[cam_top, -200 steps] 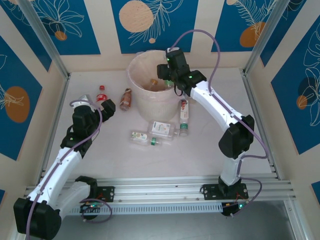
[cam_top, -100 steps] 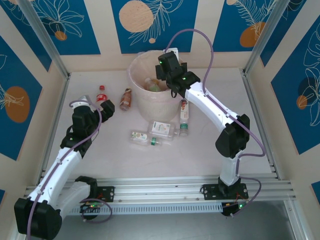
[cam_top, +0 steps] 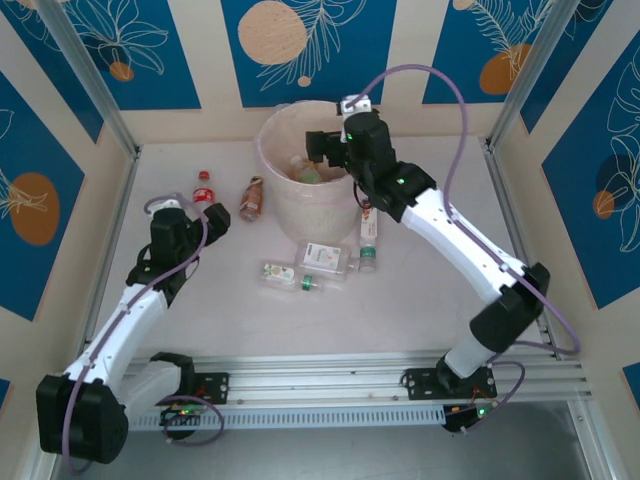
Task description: Put the plastic bottles in the bin
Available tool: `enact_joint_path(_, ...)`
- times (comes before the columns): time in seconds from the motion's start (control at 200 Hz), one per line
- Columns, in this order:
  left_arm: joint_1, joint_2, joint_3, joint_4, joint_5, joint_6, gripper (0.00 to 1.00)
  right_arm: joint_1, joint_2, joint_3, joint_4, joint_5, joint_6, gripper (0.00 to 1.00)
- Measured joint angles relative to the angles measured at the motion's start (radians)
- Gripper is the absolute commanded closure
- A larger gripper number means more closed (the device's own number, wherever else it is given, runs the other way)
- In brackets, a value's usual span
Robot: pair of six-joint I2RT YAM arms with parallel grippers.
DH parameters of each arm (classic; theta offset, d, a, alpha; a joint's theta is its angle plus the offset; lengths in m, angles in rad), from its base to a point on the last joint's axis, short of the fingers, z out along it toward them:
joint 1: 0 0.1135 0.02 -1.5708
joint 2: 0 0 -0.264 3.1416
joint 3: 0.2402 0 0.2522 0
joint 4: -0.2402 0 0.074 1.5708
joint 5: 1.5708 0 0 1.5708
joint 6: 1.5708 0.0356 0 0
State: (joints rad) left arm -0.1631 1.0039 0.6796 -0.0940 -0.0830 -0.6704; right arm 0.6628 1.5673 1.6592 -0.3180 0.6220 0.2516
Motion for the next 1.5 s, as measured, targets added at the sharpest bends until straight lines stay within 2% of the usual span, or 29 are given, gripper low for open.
enact_joint_path(0.295, 0.004, 0.221, 0.116, -0.049, 0.134, 0.019, 0.00, -0.090, -0.269, -0.305, 0.096, -0.185, 0.063, 0.00)
enact_joint_path(0.495, 0.004, 0.369, 0.227, -0.053, 0.260, 0.026, 0.00, -0.182, -0.452, -0.462, 0.085, -0.237, 0.083, 0.00)
enact_joint_path(0.685, 0.004, 0.481, 0.319, -0.067, 0.293, 0.073, 0.00, -0.285, -0.589, -0.587, 0.026, -0.267, 0.124, 0.00)
enact_joint_path(0.95, -0.001, 0.749, 0.605, -0.167, 0.327, 0.171, 0.06, -0.328, -0.644, -0.654, -0.071, -0.283, 0.157, 0.00)
enact_joint_path(1.11, -0.001, 0.895, 0.746, -0.255, 0.275, 0.236, 0.06, -0.342, -0.663, -0.657, -0.085, -0.283, 0.161, 0.01)
enact_joint_path(1.5, -0.001, 1.110, 0.975, -0.394, 0.270, 0.315, 0.11, -0.357, -0.681, -0.658, -0.118, -0.282, 0.168, 0.01)
